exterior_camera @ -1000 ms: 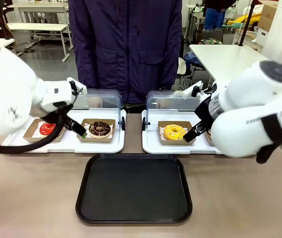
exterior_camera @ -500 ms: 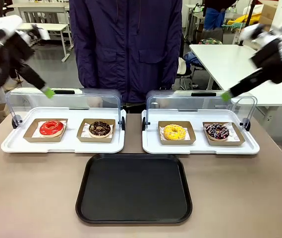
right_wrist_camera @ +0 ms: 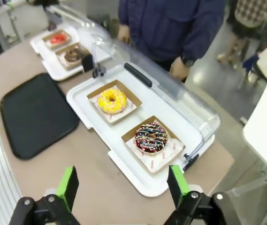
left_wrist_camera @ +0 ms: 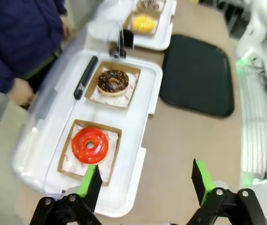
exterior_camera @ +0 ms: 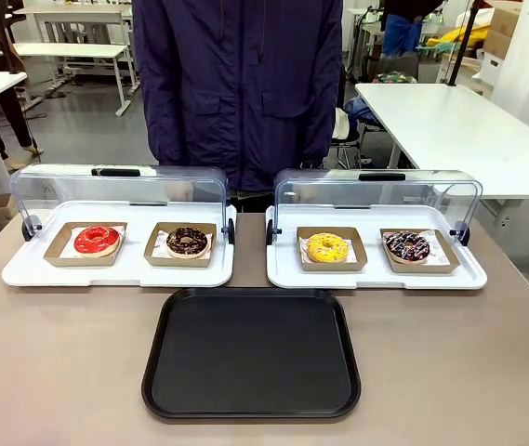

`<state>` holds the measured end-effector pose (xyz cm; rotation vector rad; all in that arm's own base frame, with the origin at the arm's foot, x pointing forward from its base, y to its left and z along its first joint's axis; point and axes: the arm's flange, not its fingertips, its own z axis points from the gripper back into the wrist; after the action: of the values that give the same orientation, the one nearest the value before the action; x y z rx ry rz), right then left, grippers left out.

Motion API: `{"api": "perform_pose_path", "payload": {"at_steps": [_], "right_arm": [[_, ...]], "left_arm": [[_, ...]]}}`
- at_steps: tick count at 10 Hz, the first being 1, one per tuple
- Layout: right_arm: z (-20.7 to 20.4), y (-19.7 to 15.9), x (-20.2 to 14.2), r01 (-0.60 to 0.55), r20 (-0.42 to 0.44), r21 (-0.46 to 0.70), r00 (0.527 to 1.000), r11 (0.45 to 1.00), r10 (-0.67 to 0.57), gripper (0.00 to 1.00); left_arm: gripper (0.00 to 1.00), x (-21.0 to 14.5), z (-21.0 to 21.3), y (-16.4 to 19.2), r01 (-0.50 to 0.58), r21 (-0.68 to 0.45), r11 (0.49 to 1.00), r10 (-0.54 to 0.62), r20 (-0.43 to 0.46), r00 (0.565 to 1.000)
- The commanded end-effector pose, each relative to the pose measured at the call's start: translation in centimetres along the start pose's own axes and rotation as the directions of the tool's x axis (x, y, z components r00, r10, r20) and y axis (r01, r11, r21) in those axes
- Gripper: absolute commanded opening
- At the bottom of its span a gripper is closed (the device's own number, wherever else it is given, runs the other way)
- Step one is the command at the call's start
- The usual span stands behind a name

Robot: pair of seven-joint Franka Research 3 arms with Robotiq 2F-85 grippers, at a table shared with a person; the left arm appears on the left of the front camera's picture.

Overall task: Move the third donut from the left to the tray.
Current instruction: Pick up the Paper togo box containing the Donut indicated by the person and place it on the Handle tray.

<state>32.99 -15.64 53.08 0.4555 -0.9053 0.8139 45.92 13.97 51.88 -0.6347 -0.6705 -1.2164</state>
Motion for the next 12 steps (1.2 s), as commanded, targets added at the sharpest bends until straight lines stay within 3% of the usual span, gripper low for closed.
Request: {"api": "perform_pose_path", "payload": {"at_steps": [1, 5, 11, 12], "right_arm": [[1.5, -0.3, -2.1, -0.03, 0.077, 0.051, 0.997, 0.998, 0.026, 1.0], [2.8, 0.5, -5.3, -0.048, 0.132, 0.02, 0.99, 0.999, 0.045, 1.0], [2.8, 0.1, -6.4, -0.017, 0.134, 0.022, 0.991, 1.0, 0.014, 1.0], [2.8, 0.1, -6.4, -0.017, 0.134, 0.022, 0.991, 1.0, 0.014, 1.0]], "left_arm": [[1.0, -1.8, 0.6, 0.2, 0.016, -0.014, 1.0, -0.014, 0.115, 0.993], [1.0, -5.3, 1.4, -2.6, 0.004, 0.055, 0.998, -0.015, 0.211, 0.977], [1.0, -6.3, 1.7, -3.4, 0.005, 0.101, 0.995, -0.038, 0.326, 0.945], [1.0, -6.1, 1.5, -2.9, -0.03, 0.054, 0.998, 0.016, 0.248, 0.969]]}}
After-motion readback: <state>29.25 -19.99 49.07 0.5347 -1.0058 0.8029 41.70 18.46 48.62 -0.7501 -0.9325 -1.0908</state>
